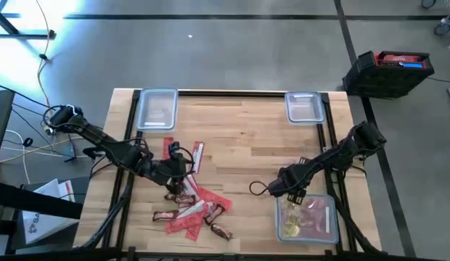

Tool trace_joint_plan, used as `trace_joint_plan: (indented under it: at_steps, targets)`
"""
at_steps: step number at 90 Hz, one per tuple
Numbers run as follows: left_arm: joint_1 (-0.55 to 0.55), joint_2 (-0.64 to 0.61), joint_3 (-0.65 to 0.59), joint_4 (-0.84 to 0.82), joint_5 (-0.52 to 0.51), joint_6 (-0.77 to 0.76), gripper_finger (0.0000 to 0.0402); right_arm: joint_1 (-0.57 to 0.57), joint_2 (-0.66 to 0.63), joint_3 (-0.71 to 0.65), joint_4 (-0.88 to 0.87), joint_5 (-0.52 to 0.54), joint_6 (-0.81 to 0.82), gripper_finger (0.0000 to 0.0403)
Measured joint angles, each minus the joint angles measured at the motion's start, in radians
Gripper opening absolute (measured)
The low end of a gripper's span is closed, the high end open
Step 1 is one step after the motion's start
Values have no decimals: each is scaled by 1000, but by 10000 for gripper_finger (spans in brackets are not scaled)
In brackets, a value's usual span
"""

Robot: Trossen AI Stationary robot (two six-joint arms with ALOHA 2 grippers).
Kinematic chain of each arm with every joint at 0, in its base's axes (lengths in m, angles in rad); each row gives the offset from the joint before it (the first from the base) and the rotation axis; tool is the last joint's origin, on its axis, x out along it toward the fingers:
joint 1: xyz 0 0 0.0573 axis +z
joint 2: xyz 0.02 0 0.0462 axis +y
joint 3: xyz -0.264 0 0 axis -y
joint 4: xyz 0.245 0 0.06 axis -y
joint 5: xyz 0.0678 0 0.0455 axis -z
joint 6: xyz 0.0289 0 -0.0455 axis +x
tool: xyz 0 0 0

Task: Sort candy
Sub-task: Open the transparent bin

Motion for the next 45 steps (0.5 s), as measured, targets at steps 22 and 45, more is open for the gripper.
trace_joint_plan:
  at_steps: [22, 45]
  targets:
    - [0, 0, 0, 8, -14, 5, 126, -44, -4, 137, -180, 277, -55, 208]
    - [0, 0, 0, 26, -22, 17, 126, -381, -154, 136, -231, 571, -135, 208]
